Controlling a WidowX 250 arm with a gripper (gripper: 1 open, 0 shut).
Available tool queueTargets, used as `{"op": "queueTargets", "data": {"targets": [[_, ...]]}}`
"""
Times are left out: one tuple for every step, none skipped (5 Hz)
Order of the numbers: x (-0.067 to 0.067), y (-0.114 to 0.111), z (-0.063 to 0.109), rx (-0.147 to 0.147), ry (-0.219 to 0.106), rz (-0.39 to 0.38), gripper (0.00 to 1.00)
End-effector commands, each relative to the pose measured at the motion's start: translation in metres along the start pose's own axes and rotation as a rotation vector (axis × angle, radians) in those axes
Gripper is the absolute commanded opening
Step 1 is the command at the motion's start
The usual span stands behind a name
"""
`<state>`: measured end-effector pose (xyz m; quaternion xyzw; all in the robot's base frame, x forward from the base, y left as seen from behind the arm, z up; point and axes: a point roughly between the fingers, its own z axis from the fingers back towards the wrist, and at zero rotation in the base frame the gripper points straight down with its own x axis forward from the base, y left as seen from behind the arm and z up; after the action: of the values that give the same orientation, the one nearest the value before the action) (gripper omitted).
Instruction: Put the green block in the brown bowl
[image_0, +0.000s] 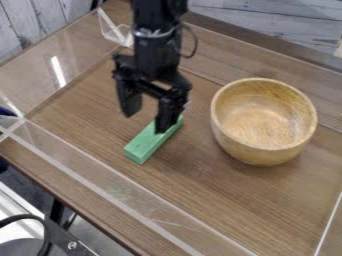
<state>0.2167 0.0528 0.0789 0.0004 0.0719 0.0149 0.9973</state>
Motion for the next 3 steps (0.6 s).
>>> {"op": "queueTargets", "data": {"targets": [[-0.003, 0.010, 0.001, 0.026, -0.071, -0.012, 1.00], [-0.003, 0.012, -0.011, 0.024, -0.070, -0.009, 1.00], [-0.002, 0.012, -0.019, 0.019, -0.068, -0.007, 1.00]]}}
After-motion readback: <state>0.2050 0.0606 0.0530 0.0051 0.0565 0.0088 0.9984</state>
